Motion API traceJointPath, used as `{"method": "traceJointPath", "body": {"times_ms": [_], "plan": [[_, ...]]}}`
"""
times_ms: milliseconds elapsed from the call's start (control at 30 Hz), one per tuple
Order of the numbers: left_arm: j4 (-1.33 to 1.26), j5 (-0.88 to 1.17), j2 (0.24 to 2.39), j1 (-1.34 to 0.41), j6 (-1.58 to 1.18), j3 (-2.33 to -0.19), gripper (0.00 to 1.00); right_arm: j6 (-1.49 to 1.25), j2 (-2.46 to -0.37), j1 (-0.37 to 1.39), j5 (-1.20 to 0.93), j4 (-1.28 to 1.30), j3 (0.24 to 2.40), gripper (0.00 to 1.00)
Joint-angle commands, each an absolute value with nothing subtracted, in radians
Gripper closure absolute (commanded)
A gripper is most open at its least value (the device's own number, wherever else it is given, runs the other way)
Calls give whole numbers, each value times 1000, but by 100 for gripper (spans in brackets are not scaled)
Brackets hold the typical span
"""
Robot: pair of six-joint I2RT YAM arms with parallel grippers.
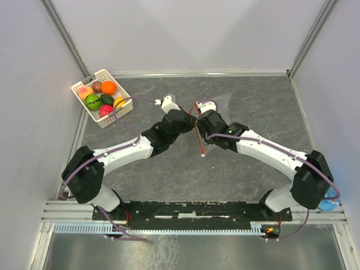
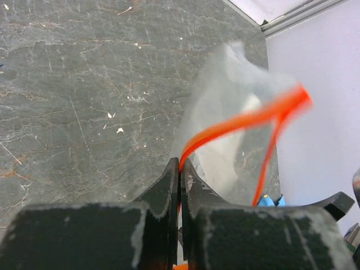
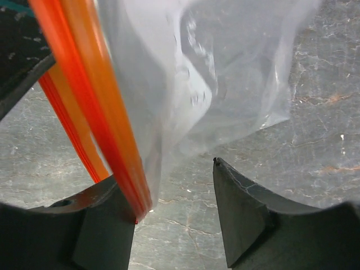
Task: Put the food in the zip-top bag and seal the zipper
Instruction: Open the zipper of the food storage bag.
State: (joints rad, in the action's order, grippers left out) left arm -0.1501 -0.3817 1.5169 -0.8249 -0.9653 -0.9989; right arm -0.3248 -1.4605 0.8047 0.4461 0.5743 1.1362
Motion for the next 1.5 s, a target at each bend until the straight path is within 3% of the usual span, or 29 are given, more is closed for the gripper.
{"method": "traceJointPath", "body": {"times_ms": [0, 333, 600, 700, 900, 967, 1467], "plan": [[-203, -392, 1473, -819, -1025, -985, 97, -401, -1386, 822, 460, 447, 1090, 37], [-196, -406, 1440, -819, -1017, -959, 97, -391, -1341, 828, 484, 393, 1028, 34], [-183, -411, 1421, -819, -1003, -951, 97, -347, -1344, 828, 557, 351, 986, 44], [-171, -411, 1423, -819, -985, -956, 97, -333, -1335, 828, 592, 353, 980, 55], [-105, -391, 1442, -820, -929, -979, 97, -291, -1272, 828, 671, 376, 990, 93], [-87, -377, 1447, -818, -909, -982, 97, -281, -1254, 828, 705, 378, 993, 98], [33, -254, 1439, -820, -776, -991, 97, -340, -1308, 815, 972, 428, 1060, 98]]}}
